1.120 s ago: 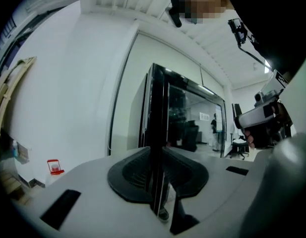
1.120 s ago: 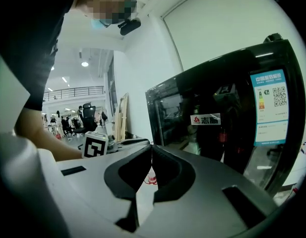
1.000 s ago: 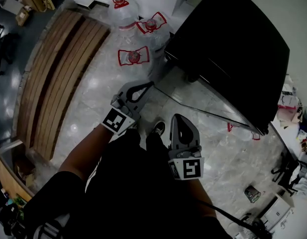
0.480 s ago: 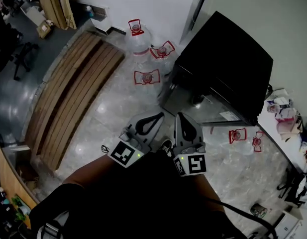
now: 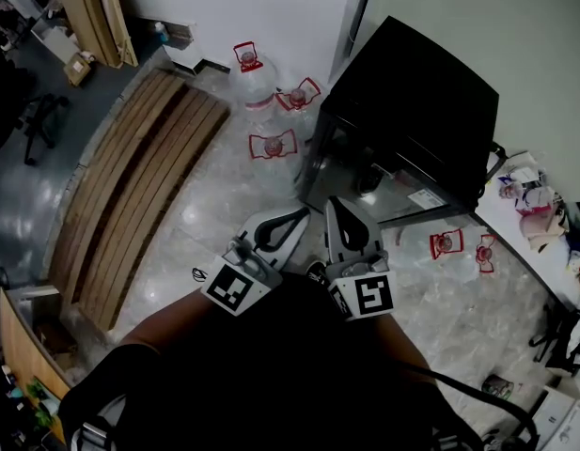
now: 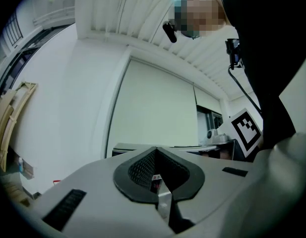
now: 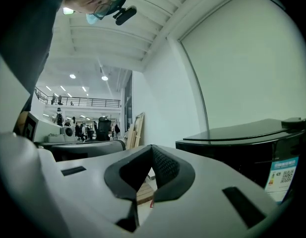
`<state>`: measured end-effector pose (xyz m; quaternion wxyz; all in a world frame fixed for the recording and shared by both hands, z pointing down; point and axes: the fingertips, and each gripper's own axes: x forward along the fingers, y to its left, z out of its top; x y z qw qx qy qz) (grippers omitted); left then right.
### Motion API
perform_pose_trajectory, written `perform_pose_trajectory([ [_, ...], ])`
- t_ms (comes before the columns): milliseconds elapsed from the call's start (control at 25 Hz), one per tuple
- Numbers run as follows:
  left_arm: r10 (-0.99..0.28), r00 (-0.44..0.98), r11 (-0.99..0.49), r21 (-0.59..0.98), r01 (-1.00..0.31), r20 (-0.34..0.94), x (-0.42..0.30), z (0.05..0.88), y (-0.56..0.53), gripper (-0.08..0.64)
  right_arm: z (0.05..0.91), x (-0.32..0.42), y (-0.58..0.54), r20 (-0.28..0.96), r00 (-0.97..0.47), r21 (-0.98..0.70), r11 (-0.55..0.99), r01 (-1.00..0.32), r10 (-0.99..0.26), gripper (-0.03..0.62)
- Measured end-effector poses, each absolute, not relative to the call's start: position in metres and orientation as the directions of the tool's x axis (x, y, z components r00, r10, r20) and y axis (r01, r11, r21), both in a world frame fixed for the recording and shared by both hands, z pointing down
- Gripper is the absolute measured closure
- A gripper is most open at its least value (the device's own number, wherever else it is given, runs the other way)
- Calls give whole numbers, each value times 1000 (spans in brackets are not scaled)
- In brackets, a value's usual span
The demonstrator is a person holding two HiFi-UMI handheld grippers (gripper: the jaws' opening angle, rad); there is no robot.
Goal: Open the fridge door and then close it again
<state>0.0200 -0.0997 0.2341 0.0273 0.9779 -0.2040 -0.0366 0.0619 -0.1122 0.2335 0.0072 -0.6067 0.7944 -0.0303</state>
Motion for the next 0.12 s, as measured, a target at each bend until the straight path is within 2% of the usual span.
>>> perform_pose_trajectory([
  [120, -411, 910, -911, 80, -405, -64, 15, 230, -102, 552, 228, 56, -111, 14, -269, -49, 268, -962, -963, 577],
])
